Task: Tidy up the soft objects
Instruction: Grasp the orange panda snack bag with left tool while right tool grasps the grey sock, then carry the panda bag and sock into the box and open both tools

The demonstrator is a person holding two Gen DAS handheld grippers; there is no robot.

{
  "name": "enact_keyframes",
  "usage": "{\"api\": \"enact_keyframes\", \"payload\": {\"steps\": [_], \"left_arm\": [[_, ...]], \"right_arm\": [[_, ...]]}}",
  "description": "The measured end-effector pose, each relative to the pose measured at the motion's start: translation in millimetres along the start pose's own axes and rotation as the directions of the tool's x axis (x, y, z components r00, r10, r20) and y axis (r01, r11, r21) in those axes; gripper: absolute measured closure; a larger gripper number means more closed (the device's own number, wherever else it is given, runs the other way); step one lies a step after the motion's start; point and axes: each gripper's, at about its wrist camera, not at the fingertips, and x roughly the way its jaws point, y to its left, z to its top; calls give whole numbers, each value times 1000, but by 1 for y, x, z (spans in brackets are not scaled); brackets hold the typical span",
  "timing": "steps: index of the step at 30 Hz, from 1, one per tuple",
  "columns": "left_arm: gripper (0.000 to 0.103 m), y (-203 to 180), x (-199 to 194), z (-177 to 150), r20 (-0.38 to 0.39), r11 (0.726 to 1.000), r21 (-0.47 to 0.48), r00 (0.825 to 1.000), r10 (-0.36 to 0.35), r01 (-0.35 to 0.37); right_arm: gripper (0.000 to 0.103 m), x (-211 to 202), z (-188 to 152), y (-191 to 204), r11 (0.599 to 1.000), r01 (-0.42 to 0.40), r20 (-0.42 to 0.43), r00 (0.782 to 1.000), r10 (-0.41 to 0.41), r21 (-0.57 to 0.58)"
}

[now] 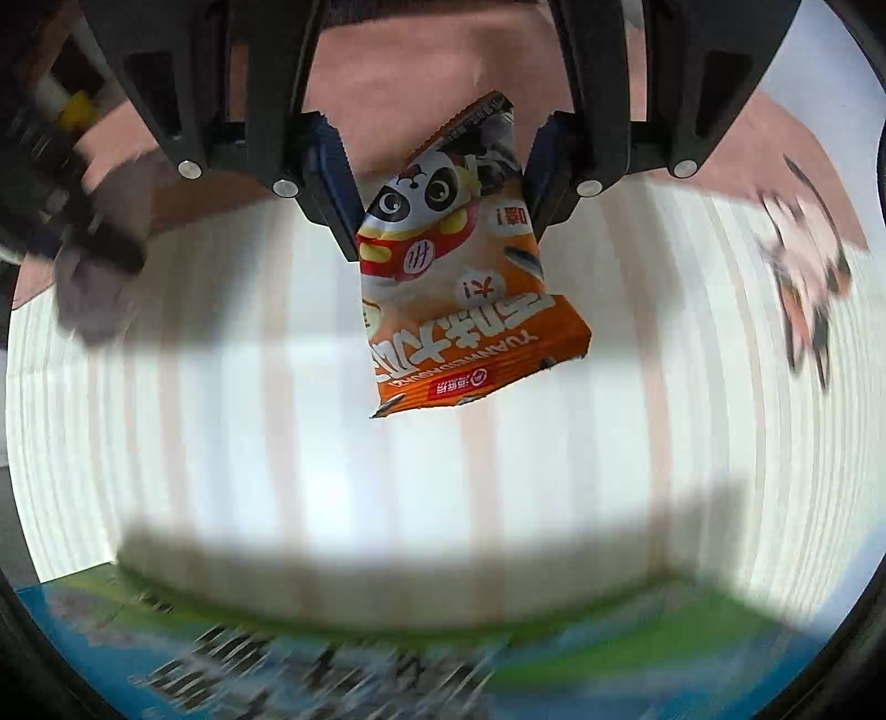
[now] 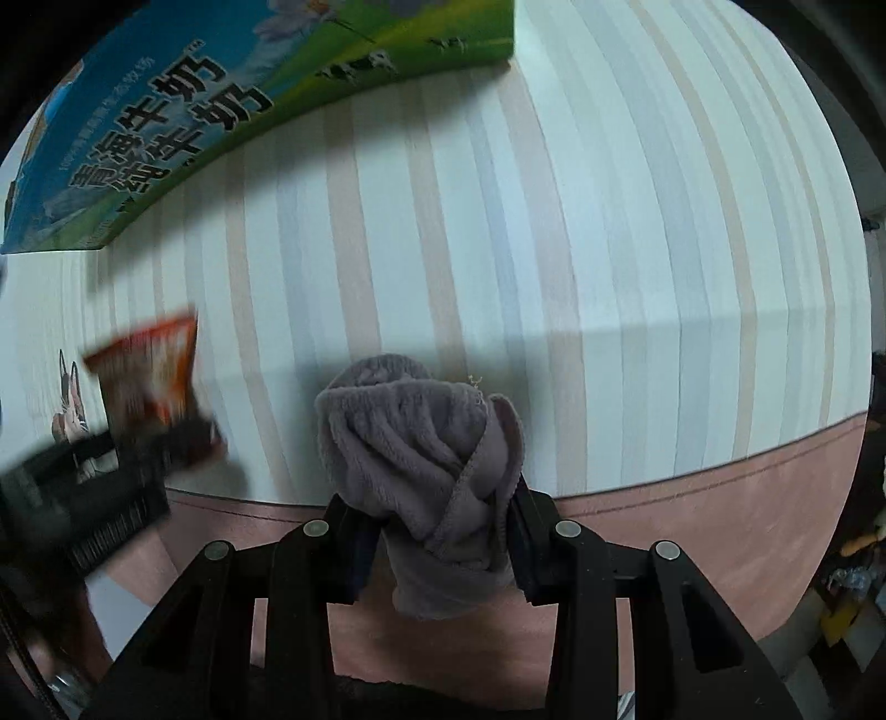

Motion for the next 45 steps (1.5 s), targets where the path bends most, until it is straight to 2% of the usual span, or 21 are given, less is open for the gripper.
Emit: {"api": "enact_keyframes", "payload": {"steps": [5, 9, 12, 14, 16, 18, 21, 23, 24, 25, 27, 28, 32, 35, 36, 40, 43, 45], "left_arm": [[47, 11, 20, -3, -46, 998, -49, 998, -38, 36], [26, 13, 21, 19, -40, 1000, -7, 999, 10, -11], [23, 21, 24, 21, -20, 999, -39, 1000, -10, 9], [23, 28, 22, 23, 4, 999, -53, 1000, -13, 13], [19, 31, 22, 20, 25, 998, -65, 1000, -14, 16], [12, 42, 17, 17, 15, 999, -41, 1000, -9, 10], [12, 38, 15, 23, 2, 999, -49, 1000, -11, 11], [14, 37, 12, 26, 2, 998, -56, 1000, -14, 15], [22, 36, 7, 28, 13, 999, -53, 1000, -12, 12], [36, 34, 3, 28, 23, 999, -47, 1000, -8, 9], [58, 27, -8, 23, 38, 1000, -25, 999, -8, 9], [58, 26, -11, 23, 33, 999, -21, 999, -32, 33], [59, 27, -47, 22, 92, 996, -33, 993, -80, 84], [59, 31, -99, 26, 161, 984, -37, 973, -165, 172], [59, 34, -128, 31, 208, 981, -34, 961, -181, 192], [59, 45, -205, 64, 307, 979, -1, 932, -194, 204], [58, 55, -231, 106, 326, 986, 10, 932, -159, 165], [58, 56, -239, 129, 330, 994, 5, 939, -102, 106]], "right_arm": [[61, 4, 5, 6, 999, 6, -21, 1000, -7, -31], [59, 12, 1, 7, 999, -52, -57, 997, 52, 5], [47, 9, -2, 2, 998, -67, -52, 996, 68, 21], [32, 0, -3, -2, 997, -74, -37, 997, 75, 31], [30, -9, -3, -3, 997, -75, -21, 997, 76, 30], [30, -13, -3, -1, 997, -71, -15, 997, 71, 25], [30, -11, -2, 6, 997, -73, -23, 997, 74, 21], [30, 4, -3, 11, 997, -70, -38, 997, 71, 22], [30, 8, -5, 14, 998, -64, -38, 997, 65, 20], [31, 13, -5, 17, 999, -45, -28, 999, 45, 9], [59, 17, -7, 23, 1000, -11, -13, 1000, 11, -15], [63, 18, -7, 25, 1000, -1, -14, 1000, 1, -28], [64, -2, -8, 37, 998, -38, 13, 999, 39, -59], [64, -50, -4, 39, 989, -120, 56, 990, 126, -91], [64, -69, -1, 42, 984, -141, 82, 985, 150, -109], [64, -151, 22, 64, 962, -188, 197, 954, 227, -199], [64, -185, 52, 83, 952, -180, 249, 938, 242, -246], [64, -189, 74, 102, 952, -160, 273, 934, 232, -261]]}}
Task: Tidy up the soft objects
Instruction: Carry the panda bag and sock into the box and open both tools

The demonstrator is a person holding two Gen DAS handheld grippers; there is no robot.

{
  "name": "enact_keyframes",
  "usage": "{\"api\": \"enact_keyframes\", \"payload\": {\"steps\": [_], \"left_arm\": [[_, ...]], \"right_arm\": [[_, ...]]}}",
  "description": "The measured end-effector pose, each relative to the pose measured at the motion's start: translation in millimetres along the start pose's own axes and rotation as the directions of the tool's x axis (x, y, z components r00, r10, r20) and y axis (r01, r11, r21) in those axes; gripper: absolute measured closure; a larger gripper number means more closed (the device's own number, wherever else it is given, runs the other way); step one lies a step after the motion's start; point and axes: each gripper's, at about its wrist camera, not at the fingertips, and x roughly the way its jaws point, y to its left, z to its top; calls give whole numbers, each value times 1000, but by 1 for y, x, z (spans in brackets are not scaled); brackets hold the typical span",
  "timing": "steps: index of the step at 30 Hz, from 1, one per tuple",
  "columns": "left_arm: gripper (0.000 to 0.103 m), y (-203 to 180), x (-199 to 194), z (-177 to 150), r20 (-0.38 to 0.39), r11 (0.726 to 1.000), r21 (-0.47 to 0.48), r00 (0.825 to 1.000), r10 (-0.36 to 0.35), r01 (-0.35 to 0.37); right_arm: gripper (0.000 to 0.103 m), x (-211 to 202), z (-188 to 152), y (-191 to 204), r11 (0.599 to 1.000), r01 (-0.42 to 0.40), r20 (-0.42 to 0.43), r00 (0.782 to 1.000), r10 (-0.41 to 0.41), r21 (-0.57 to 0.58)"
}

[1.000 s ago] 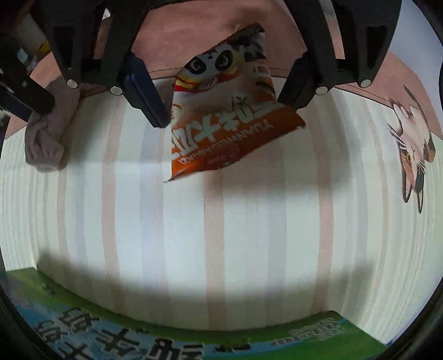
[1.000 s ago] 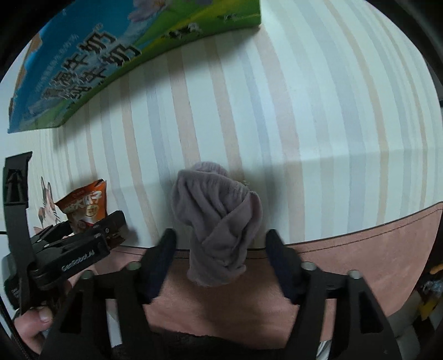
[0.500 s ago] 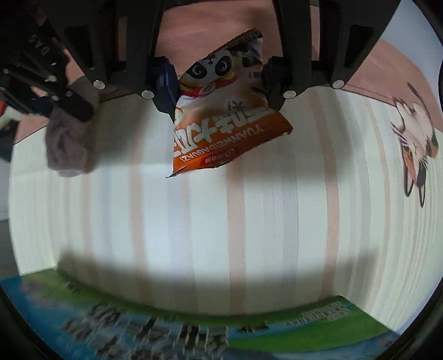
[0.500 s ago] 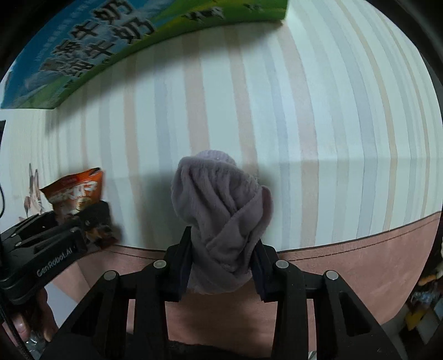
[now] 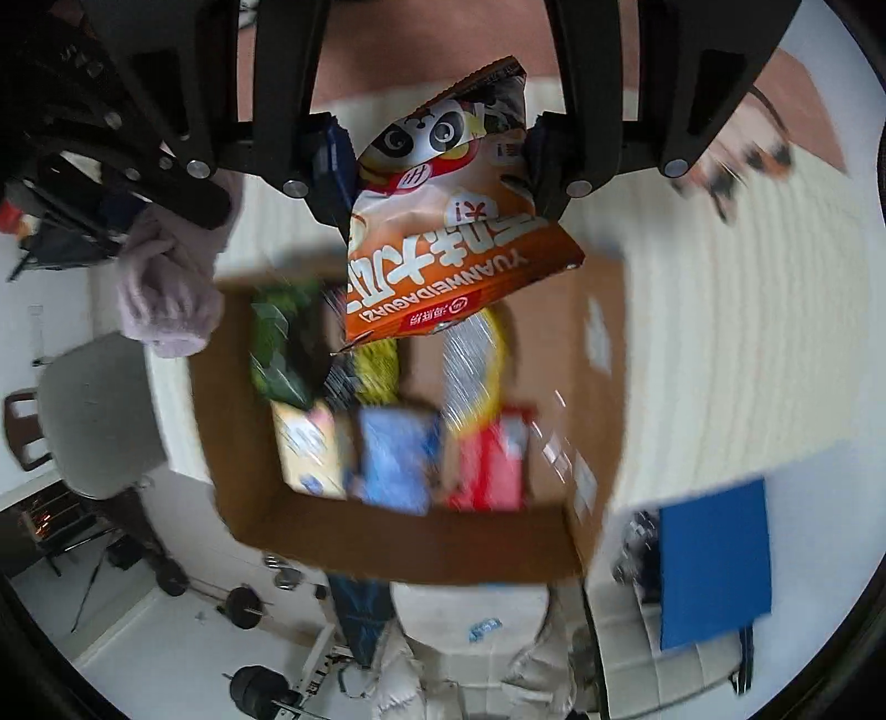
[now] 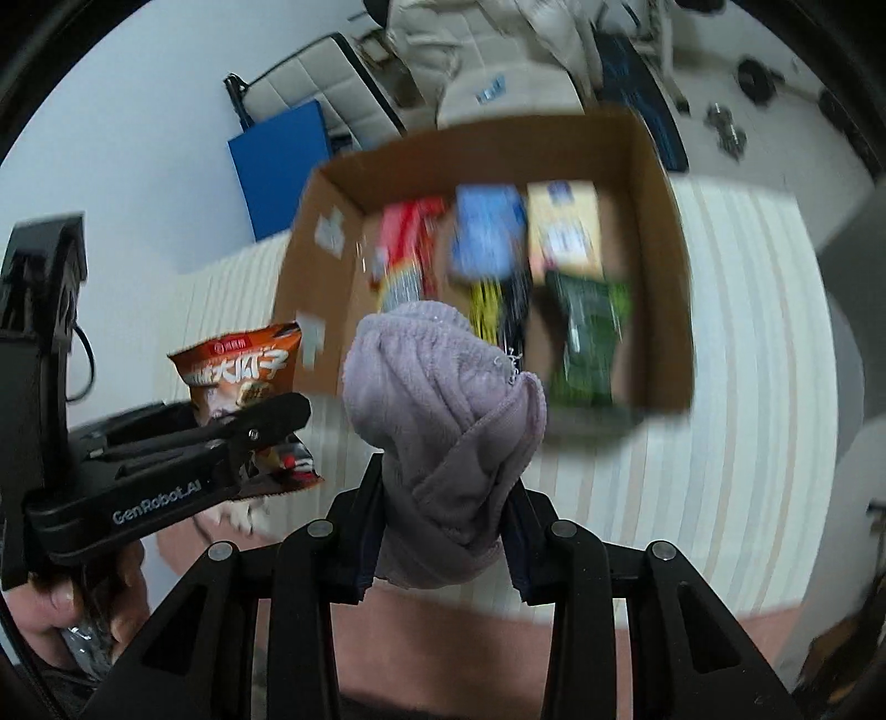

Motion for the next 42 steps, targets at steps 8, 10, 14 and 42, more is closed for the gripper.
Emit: {"api": "enact_keyframes", "payload": {"steps": [8, 10, 14, 42], "left_arm": [[59, 25, 58, 37, -100, 997, 1, 992, 74, -74], [59, 24, 68, 37, -119, 997, 2, 990, 79, -79], [59, 29, 85, 40, -153, 996, -2, 985, 83, -84], [14, 22, 66, 20, -101, 995, -84, 994, 39, -48]], "right_arm": [[64, 66, 74, 30, 997, 62, -31, 997, -64, -45], [64, 87, 82, 35, 996, 73, -55, 996, -76, -57], [64, 118, 81, 36, 992, 94, -94, 990, -102, -88], [0, 106, 75, -40, 945, 327, -95, 941, -326, 3]]}}
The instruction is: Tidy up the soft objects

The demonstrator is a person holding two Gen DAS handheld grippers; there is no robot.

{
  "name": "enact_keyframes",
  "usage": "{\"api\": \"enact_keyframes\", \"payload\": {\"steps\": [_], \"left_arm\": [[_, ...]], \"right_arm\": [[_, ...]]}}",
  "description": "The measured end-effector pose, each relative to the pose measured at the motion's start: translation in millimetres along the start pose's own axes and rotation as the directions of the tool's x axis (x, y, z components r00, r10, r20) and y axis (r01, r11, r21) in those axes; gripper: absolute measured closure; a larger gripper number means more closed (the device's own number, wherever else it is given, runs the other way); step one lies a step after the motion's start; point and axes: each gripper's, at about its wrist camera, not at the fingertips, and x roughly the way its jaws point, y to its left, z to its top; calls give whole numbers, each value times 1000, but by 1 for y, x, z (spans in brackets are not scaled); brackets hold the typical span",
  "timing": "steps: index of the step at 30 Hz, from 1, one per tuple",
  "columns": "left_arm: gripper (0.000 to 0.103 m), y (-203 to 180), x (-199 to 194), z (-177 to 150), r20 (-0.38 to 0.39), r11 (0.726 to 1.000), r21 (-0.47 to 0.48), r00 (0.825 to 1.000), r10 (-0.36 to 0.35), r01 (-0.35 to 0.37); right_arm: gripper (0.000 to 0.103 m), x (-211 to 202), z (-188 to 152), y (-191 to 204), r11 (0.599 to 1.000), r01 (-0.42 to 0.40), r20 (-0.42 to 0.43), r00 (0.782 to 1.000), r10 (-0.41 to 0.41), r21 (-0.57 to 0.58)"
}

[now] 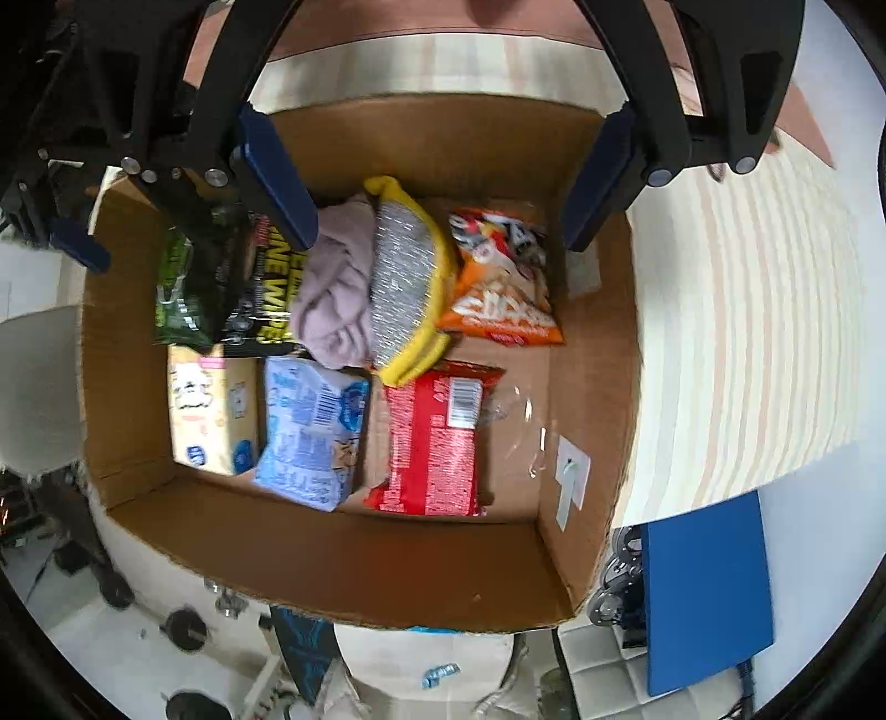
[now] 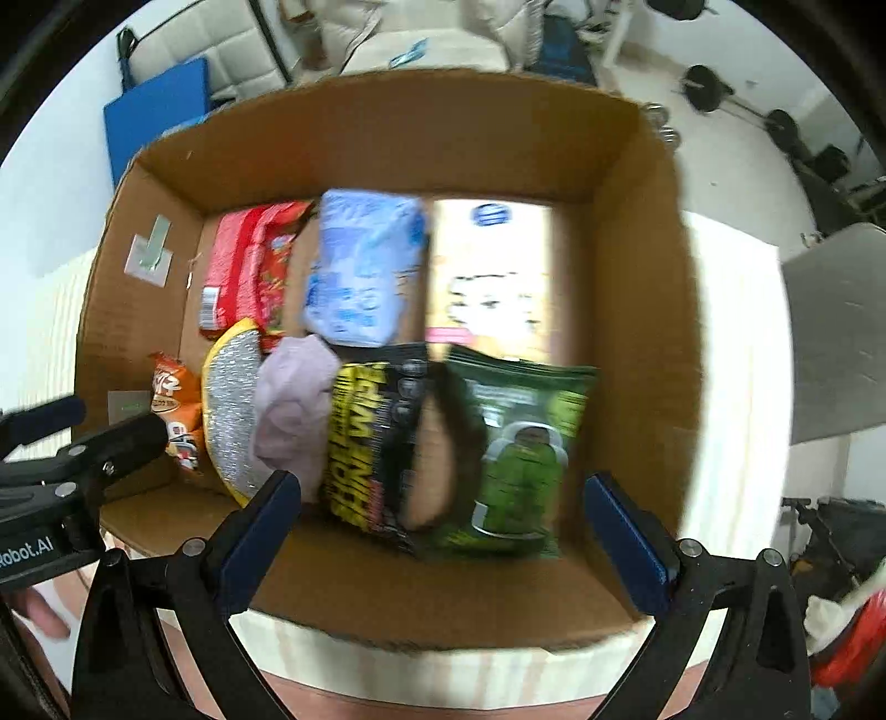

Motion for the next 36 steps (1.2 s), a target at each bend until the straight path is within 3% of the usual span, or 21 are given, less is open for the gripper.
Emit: {"api": "enact_keyframes", "payload": {"steps": [9, 22, 28, 36], "left_arm": [[14, -6, -12, -27, 87, 998, -60, 996, 7, -1], [14, -19, -32, -37, 147, 998, -20, 988, 56, -53], [14, -30, -73, -67, 225, 998, 17, 973, 58, -63], [14, -44, -148, -122, 349, 995, 61, 936, 48, -73]], "right_arm": [[0, -34, -24, -28, 997, 50, 67, 996, -54, 51], [0, -60, -38, -37, 997, 33, 100, 994, -40, 73], [0, -101, -58, -35, 998, 35, 171, 984, -45, 60], [0, -176, -118, -24, 999, 1, 291, 957, -13, 40]]}}
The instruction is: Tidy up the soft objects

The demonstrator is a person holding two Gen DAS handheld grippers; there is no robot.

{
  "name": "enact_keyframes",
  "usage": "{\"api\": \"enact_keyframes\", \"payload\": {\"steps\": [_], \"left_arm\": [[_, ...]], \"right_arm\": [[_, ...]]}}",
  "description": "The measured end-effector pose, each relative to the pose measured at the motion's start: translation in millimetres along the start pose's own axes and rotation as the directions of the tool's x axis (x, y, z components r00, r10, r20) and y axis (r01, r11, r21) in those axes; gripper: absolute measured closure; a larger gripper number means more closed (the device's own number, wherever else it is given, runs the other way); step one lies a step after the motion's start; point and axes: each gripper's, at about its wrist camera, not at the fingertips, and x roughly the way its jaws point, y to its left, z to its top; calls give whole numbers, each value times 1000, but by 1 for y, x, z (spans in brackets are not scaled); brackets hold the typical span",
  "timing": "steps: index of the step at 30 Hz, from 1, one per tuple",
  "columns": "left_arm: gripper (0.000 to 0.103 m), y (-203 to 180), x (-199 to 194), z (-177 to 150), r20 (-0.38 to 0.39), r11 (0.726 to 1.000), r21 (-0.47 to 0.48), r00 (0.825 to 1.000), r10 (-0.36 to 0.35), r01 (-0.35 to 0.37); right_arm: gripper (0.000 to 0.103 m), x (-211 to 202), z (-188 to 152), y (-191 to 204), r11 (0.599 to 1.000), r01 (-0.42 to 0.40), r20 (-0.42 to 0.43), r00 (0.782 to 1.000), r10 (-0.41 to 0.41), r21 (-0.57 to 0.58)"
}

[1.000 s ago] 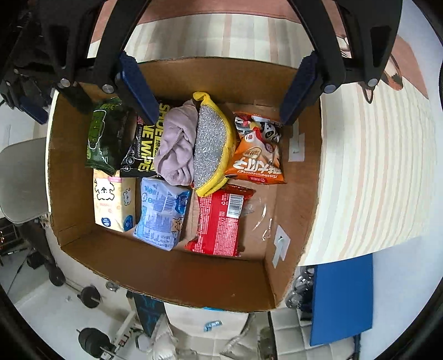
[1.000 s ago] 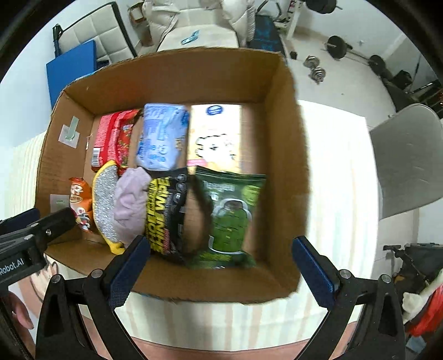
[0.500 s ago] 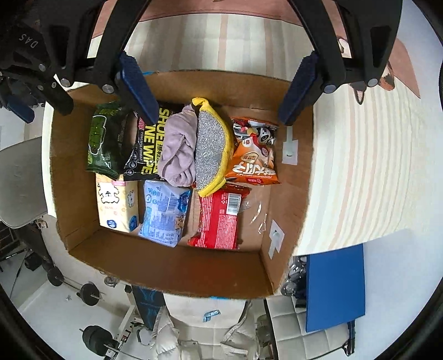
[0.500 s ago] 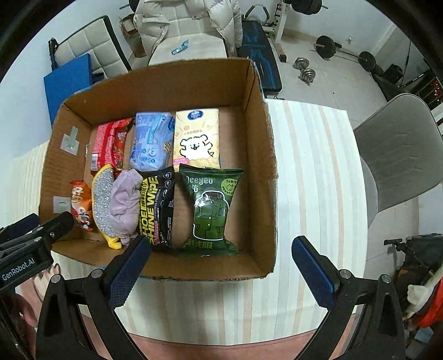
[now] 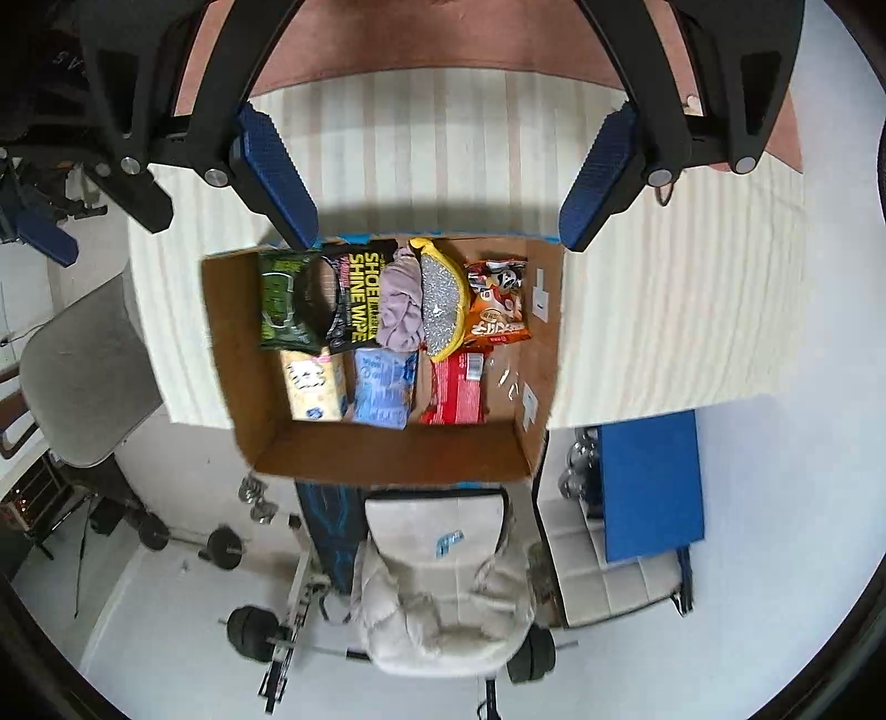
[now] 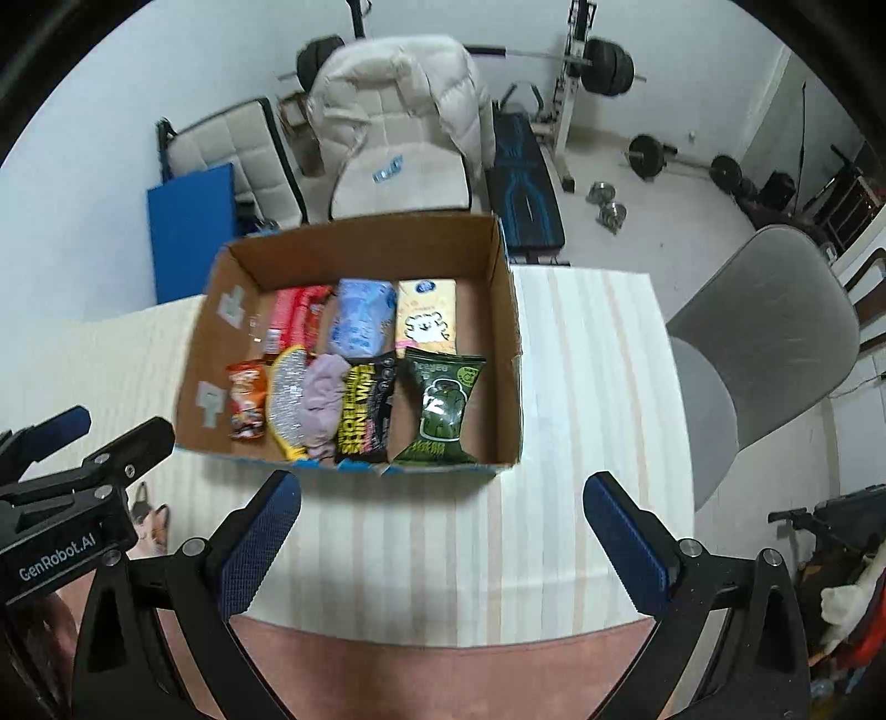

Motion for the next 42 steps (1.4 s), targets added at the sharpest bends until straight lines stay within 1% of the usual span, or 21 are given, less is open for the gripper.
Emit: {"api": "enact_keyframes", "payload": {"steps": [3, 6, 9, 16, 22, 26, 32, 40, 41, 42], "left_arm": [[14, 0, -32, -8, 37, 1000, 0, 999, -10, 10], [14, 2, -63, -18, 86, 1000, 1, 996, 2, -2], [14, 7, -86, -29, 108, 1000, -8, 994, -3, 4], [14, 22, -119, -58, 131, 999, -42, 991, 1, 5], [14, 20, -141, -79, 142, 999, -35, 990, -8, 13], [14, 16, -153, -86, 154, 1000, -18, 988, -12, 15], [14, 13, -167, -91, 174, 1000, -3, 985, -19, 20], [13, 15, -182, -90, 254, 1000, -24, 967, 25, -19], [11, 15, -182, -90, 258, 999, -25, 966, 26, -20], [5, 14, -182, -89, 260, 1000, -21, 965, 23, -19]], "right_arm": [[0, -31, -16, 3, 1000, -9, 36, 999, 9, -4], [0, -61, -31, 3, 1000, -23, 65, 998, 23, -1], [0, -90, -45, 1, 999, -41, 95, 995, 40, 10], [0, -153, -79, 2, 999, -51, 159, 986, 51, -3], [0, -190, -100, 2, 998, -62, 194, 979, 62, -10], [0, -207, -111, 1, 997, -70, 198, 978, 72, -17], [0, -215, -123, -2, 997, -78, 175, 981, 79, -15], [0, -222, -117, -8, 999, -26, 234, 972, 21, 22], [0, -222, -115, -8, 1000, -20, 244, 970, 13, 24], [0, -222, -114, -8, 1000, -13, 254, 967, 6, 28]]}}
